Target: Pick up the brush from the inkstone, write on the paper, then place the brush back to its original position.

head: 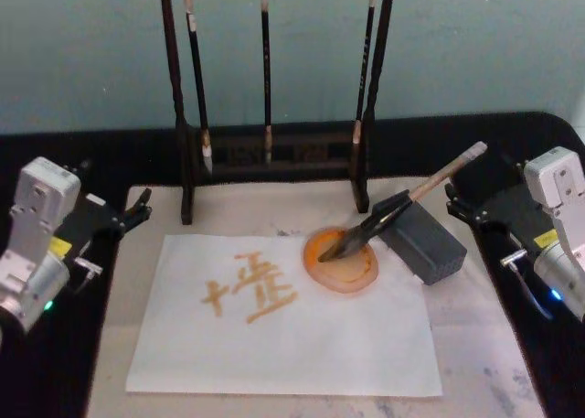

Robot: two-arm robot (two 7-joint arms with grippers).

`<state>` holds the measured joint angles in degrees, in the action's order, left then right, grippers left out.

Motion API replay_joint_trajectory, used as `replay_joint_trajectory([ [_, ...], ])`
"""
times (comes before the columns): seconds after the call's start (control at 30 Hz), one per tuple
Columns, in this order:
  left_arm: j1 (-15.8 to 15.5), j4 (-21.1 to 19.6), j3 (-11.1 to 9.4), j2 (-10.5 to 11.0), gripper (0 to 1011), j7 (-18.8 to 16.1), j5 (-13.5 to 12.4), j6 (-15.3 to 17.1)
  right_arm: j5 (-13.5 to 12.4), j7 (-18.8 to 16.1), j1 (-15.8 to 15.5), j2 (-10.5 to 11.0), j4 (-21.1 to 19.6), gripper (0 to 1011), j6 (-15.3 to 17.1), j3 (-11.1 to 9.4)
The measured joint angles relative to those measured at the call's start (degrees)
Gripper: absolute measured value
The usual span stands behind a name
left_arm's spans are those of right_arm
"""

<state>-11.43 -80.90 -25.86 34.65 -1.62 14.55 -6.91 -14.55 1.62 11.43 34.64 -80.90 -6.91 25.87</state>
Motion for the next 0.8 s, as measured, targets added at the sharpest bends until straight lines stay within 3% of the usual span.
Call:
replay_joint_trajectory([
  [0.8, 0.0, 0.0, 0.0, 0.0, 1010, 0.0, 0.0, 0.0, 0.0, 0.0, 0.0, 0.0, 0.0, 1000, 0.0, 0.0],
])
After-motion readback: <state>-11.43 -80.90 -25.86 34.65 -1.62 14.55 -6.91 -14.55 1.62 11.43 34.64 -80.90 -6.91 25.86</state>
